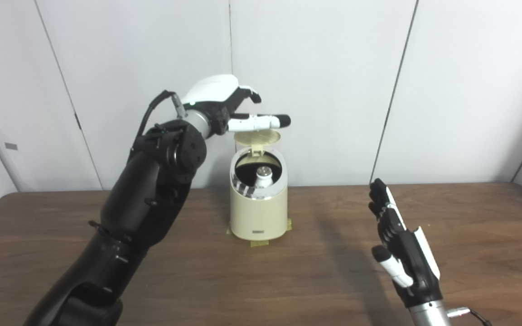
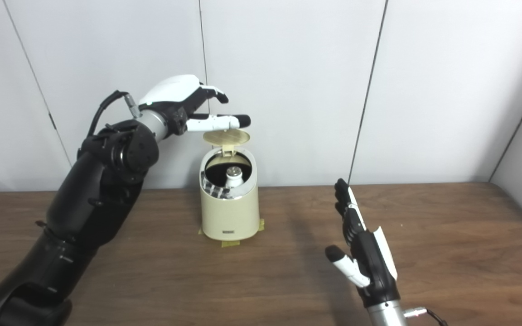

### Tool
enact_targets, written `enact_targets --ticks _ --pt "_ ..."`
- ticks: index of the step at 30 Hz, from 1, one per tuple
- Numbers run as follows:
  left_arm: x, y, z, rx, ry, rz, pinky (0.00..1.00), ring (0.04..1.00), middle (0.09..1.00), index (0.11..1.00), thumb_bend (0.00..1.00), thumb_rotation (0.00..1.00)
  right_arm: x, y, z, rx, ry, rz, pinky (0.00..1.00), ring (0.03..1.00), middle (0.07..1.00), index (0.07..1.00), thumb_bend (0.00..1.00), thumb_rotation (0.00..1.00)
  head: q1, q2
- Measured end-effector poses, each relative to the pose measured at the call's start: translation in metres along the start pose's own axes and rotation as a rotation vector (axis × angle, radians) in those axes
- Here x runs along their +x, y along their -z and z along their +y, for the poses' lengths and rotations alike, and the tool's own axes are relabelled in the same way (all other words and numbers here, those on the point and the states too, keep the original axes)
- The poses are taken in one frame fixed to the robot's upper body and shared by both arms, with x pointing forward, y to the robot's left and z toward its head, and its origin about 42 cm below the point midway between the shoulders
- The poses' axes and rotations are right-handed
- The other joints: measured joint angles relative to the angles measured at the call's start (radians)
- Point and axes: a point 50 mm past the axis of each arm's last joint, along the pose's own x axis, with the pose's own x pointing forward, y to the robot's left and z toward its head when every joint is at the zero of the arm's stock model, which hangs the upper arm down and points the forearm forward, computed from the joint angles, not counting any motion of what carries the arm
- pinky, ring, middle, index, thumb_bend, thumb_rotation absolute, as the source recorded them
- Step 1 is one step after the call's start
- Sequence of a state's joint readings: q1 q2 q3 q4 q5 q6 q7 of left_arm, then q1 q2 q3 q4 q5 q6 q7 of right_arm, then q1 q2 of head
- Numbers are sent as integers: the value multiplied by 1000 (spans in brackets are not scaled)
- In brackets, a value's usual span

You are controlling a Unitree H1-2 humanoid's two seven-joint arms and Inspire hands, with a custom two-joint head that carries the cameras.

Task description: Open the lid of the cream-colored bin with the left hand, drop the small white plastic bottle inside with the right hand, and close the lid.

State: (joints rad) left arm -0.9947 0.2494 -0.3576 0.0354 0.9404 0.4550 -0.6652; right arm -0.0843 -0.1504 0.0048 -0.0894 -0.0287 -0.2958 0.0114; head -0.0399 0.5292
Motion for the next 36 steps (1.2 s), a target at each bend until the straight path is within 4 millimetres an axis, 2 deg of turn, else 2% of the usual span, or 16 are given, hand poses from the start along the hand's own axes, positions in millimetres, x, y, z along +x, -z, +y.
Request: enact_targets --ticks 8,16,20,25,36 --pt "1 6 -13 8 37 11 1000 1000 932 878 1000 1000 1 -2 9 29 15 3 971 983 1000 1000 926 755 -5 3" --pt "-2 11 -24 -6 60 19 1000 1000 946 885 998 979 1 -2 8 24 21 17 973 987 1000 1000 919 769 -11 5" --pt "-4 16 -35 -29 69 22 1000 1000 993 892 999 955 1 0 6 17 26 24 975 992 1000 1000 929 765 -11 6" --pt "-7 19 -51 -27 99 32 1000 1000 1000 894 1000 996 1 1 6 18 31 30 977 992 1000 1000 953 759 -14 6" --pt "-11 26 -57 10 97 34 1000 984 997 887 1000 991 3 0 11 42 39 26 998 994 1000 1000 942 743 -21 3"
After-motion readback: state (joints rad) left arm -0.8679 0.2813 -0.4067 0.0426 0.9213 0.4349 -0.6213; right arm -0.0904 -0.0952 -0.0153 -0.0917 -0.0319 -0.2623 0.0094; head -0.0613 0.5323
